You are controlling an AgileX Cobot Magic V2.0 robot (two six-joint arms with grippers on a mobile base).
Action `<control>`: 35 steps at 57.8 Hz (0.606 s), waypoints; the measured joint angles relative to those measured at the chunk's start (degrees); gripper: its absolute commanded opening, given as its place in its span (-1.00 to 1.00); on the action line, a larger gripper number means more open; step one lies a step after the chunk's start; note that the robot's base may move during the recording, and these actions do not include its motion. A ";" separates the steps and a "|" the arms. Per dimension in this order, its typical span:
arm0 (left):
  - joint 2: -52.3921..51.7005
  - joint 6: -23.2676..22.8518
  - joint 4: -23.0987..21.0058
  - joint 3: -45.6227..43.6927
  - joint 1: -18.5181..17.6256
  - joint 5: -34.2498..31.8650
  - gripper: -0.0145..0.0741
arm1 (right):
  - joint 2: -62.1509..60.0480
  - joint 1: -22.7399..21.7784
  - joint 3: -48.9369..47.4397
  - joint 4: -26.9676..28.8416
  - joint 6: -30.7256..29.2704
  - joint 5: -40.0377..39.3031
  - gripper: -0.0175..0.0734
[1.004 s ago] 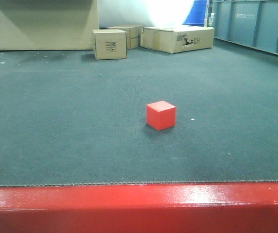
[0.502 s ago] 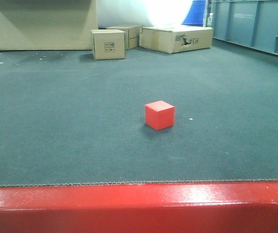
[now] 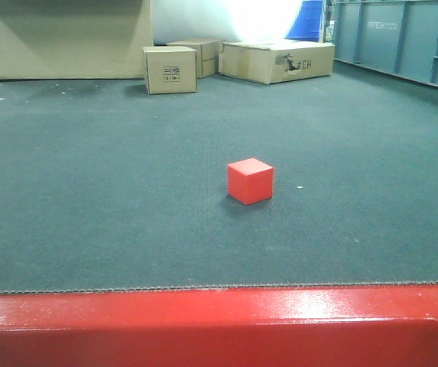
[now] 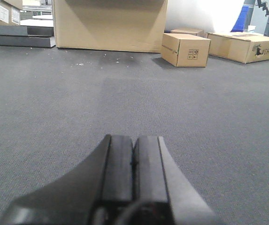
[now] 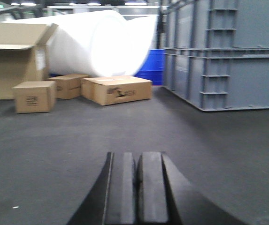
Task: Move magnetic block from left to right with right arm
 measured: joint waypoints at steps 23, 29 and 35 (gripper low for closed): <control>0.00 0.00 0.00 0.00 0.00 0.00 -0.96 | -0.98 -1.52 0.29 0.00 0.00 2.04 -0.48; 0.00 0.00 0.00 0.00 0.00 0.00 -0.96 | -0.98 -1.52 0.29 0.00 0.00 2.15 -0.48; 0.00 0.00 0.00 0.00 0.00 0.00 -0.96 | -0.98 -1.52 0.29 0.00 0.00 2.15 -0.48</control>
